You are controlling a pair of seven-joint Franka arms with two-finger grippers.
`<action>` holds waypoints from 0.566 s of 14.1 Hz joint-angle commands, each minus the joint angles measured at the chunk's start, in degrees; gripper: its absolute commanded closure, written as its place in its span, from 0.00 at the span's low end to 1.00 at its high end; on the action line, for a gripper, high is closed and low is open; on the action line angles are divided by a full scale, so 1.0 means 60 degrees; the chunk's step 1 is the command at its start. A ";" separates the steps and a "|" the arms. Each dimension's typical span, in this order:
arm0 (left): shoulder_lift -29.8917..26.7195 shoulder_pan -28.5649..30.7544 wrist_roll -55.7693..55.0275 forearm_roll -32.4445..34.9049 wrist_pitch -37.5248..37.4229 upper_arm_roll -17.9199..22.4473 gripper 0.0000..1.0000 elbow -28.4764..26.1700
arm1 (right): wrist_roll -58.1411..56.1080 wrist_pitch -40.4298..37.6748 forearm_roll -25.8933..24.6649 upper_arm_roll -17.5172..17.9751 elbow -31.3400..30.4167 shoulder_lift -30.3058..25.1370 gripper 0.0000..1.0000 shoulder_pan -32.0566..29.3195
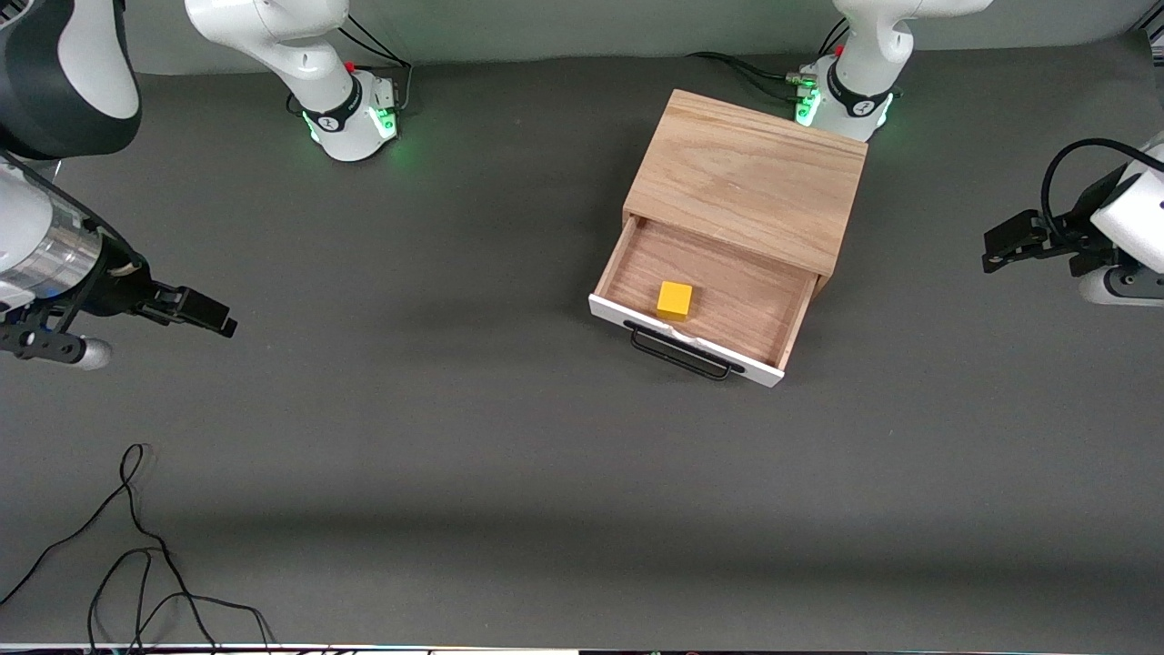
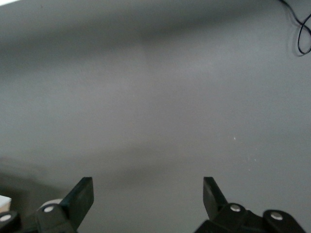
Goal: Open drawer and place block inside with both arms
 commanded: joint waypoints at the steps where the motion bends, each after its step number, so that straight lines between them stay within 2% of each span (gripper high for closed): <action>1: -0.0057 -0.0103 0.0167 0.0118 0.0022 0.0061 0.00 -0.0007 | -0.0761 0.0251 0.0024 -0.0057 -0.0823 -0.0671 0.00 0.0120; 4: -0.0042 -0.0118 0.0167 0.0118 0.0021 0.0061 0.00 -0.0007 | -0.0777 -0.0787 -0.0677 0.0031 0.0127 -0.0364 0.00 0.0164; 8: -0.0042 -0.0118 0.0167 0.0133 0.0051 0.0061 0.00 -0.0007 | -0.0763 -0.1245 -0.0620 -0.0159 0.0555 -0.0348 0.00 0.0076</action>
